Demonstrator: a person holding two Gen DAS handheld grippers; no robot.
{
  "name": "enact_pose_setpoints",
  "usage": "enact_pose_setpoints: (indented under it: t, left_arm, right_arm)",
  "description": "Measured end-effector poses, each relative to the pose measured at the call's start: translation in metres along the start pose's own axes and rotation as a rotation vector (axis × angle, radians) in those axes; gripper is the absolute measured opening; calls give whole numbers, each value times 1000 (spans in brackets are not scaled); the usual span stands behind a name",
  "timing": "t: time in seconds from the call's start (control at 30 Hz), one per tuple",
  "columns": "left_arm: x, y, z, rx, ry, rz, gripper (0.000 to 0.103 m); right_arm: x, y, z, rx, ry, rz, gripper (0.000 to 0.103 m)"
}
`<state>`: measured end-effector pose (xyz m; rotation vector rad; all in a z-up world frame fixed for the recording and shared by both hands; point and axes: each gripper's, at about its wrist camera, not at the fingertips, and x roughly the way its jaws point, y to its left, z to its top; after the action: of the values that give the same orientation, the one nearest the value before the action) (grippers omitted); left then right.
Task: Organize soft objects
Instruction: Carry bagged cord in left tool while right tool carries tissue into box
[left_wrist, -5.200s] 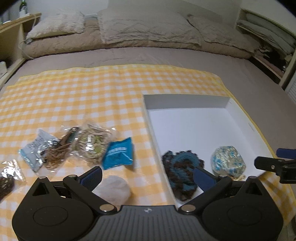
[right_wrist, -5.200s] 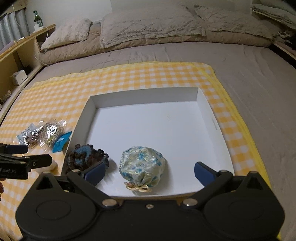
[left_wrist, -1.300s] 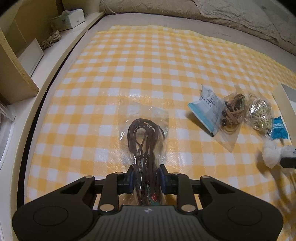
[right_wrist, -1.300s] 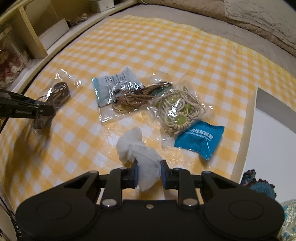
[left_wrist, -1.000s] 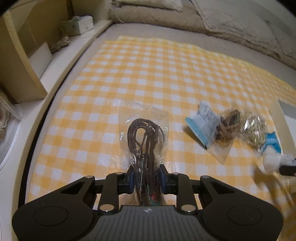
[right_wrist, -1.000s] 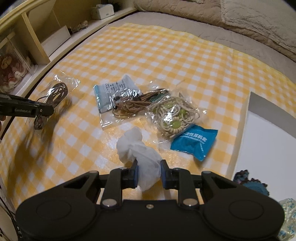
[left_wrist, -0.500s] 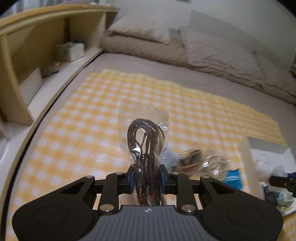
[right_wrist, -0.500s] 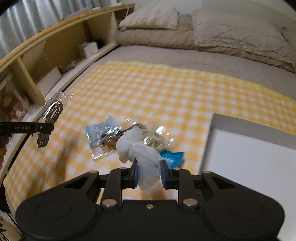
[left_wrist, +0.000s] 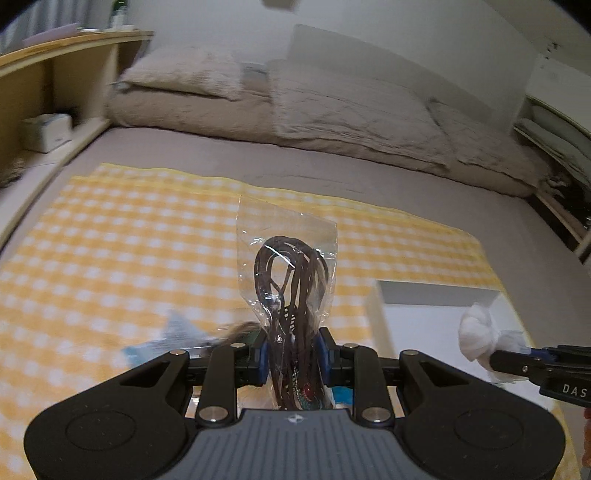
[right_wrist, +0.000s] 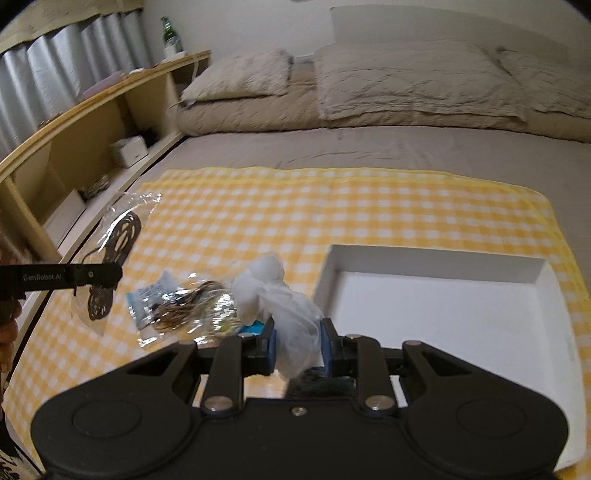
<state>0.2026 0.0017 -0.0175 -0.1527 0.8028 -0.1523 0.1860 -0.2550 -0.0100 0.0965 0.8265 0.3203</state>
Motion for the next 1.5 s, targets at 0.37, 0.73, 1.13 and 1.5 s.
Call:
enact_pose_setpoints:
  t: [0.37, 0.73, 1.13, 1.5]
  left_arm:
    - [49, -73, -1, -8, 58, -139, 27]
    - [109, -116, -7, -50, 110, -223, 27]
    - [155, -113, -11, -67, 129, -183, 43]
    - [146, -120, -12, 22, 150, -150, 70]
  right_arm:
    - [-30, -73, -15, 134, -35, -109, 24]
    - [-41, -128, -32, 223, -26, -200, 24]
    - [-49, -157, -46, 261, -2, -245, 24]
    - [-31, -165, -64, 221, 111, -275, 25]
